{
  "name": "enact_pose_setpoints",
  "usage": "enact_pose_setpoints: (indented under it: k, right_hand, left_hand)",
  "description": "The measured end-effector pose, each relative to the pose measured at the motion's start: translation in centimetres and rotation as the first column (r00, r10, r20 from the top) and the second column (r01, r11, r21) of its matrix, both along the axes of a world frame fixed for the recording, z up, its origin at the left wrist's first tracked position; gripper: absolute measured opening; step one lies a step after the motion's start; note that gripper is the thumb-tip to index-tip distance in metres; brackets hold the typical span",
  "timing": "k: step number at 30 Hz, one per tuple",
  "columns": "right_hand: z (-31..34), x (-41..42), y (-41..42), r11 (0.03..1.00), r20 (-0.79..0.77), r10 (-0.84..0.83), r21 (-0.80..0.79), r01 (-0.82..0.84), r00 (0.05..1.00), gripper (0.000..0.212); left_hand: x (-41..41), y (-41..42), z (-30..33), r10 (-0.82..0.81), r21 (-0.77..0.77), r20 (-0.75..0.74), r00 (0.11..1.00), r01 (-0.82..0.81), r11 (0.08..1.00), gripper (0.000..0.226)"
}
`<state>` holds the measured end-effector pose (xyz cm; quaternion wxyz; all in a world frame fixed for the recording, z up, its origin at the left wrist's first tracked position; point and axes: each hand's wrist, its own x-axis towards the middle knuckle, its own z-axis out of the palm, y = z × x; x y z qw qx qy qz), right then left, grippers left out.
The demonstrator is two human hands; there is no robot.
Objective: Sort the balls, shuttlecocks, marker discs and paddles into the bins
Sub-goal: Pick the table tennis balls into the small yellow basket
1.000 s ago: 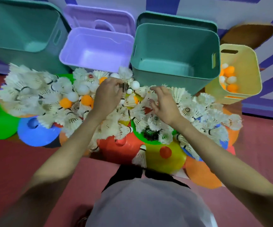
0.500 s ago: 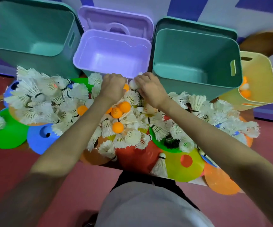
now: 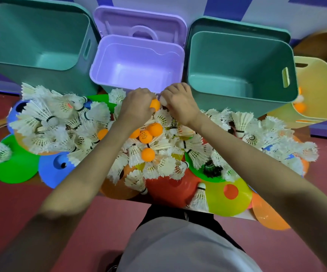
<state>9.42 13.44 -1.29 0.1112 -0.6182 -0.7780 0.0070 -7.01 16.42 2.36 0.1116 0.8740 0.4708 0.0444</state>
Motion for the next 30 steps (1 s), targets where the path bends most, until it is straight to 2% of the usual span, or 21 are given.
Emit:
enact_pose_setpoints:
  k: [5,10,14,18,22,26,30]
  right_hand:
    - [2.2,2.4,-5.4,0.993,-0.31,-0.048,0.087,0.079,0.949,0.03]
    - [1.9,7.9,-12.2,0.975,-0.438,-0.174,0.051,0.218,0.882,0.031]
    - [1.5,13.6,-16.4,0.937,-0.483,-0.308,-0.007,0.348,0.82,0.031]
    - [1.2,19.9,-20.3,0.884,-0.523,-0.39,0.016,0.467,0.757,0.032]
    - [0.6,26.5,-23.7,0.784,-0.561,-0.507,0.015,0.621,0.654,0.033]
    - [0.7,32.5,-23.8,0.701,-0.519,-0.606,0.008,0.713,0.602,0.033]
    - [1.3,36.5,-21.4,0.685,-0.502,-0.632,-0.004,0.729,0.591,0.034]
  left_hand:
    - [-0.8,-2.0,0.8,-0.012,0.013,0.26,0.966,0.009,1.0,0.033]
    - [2.6,-5.4,1.2,-0.08,-0.005,0.404,0.911,0.089,0.996,0.03]
    - [8.8,-8.3,1.5,-0.128,-0.037,0.424,0.897,0.158,0.987,0.03]
    - [16.1,-11.3,1.5,-0.193,-0.071,0.431,0.881,0.246,0.967,0.031]
    - [23.8,-13.3,1.1,-0.222,-0.117,0.452,0.864,0.305,0.945,0.031]
    - [32.0,-13.5,1.6,-0.284,-0.06,0.445,0.849,0.345,0.937,0.03]
    - [38.1,-12.8,1.4,-0.281,-0.008,0.38,0.881,0.307,0.952,0.033]
